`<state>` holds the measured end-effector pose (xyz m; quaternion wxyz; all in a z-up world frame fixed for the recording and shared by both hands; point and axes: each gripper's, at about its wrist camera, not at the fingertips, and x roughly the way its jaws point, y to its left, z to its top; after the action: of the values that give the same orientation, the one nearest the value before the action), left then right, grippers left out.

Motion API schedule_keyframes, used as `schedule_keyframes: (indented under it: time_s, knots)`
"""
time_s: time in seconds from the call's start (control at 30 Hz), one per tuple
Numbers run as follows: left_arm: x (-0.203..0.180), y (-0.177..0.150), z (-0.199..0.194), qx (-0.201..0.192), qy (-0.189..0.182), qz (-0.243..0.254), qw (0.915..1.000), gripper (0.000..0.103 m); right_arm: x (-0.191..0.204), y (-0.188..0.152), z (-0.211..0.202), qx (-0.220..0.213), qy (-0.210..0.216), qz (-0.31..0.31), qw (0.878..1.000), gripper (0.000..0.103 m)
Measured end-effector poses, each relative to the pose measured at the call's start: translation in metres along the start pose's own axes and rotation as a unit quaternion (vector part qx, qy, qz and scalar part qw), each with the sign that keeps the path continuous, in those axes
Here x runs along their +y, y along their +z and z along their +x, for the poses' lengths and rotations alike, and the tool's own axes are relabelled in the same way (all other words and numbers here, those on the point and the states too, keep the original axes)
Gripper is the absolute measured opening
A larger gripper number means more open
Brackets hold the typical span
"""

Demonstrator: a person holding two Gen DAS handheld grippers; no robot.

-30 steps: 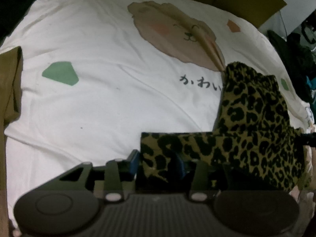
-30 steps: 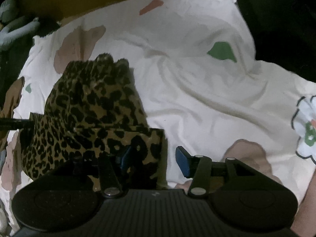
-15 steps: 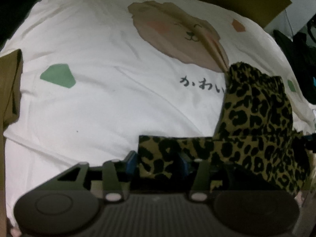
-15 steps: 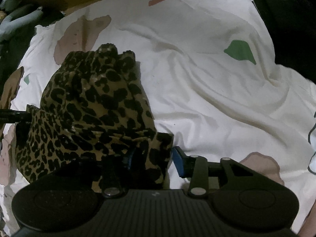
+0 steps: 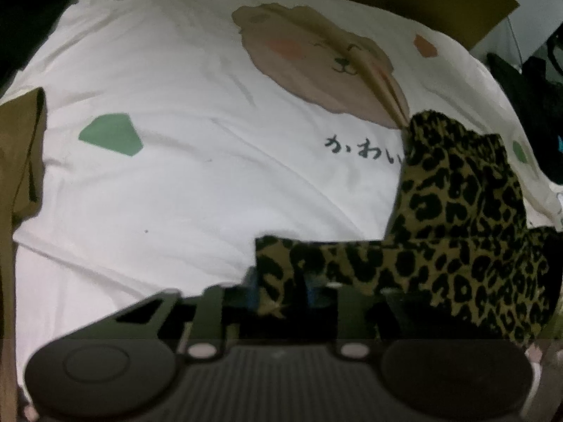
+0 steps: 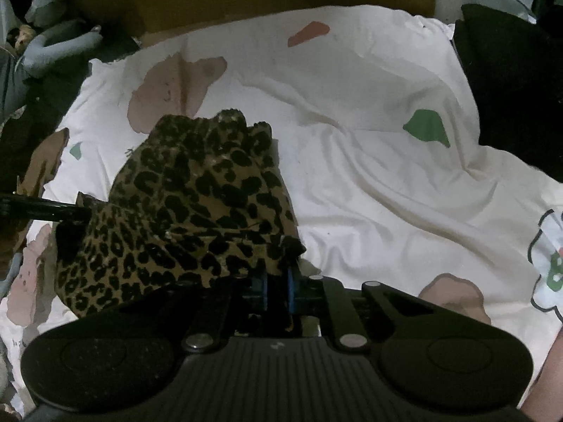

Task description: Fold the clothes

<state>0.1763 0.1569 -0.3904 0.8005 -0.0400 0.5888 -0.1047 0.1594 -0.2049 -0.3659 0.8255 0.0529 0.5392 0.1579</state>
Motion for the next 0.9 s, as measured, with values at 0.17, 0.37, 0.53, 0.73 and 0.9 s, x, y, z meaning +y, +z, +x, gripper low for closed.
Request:
schedule_keyframes:
  time_s: [0.17,0.37,0.53,0.73,0.9]
  knots:
    - [-0.003,-0.001,-0.003,0.002,0.007,0.002,1.0,0.011,0.006,-0.003,-0.004,0.0,-0.008,0.003,1.0,0.007]
    - [-0.007,-0.004,-0.016,-0.011,0.012,0.002,0.9999,0.008,0.009,-0.003,-0.01,-0.001,-0.012,0.009,1.0,0.007]
    - [-0.007,-0.005,-0.036,-0.026,0.009,-0.001,0.9996,0.008,0.011,-0.004,-0.019,-0.005,-0.009,0.018,1.0,0.007]
    - [-0.011,-0.003,-0.063,-0.046,0.01,0.006,0.9989,0.008,0.015,-0.004,-0.033,-0.018,-0.006,0.02,1.0,0.007]
    - [-0.014,0.002,-0.079,-0.059,0.012,0.009,0.9981,0.008,0.017,-0.001,-0.045,-0.032,-0.005,0.026,0.999,0.007]
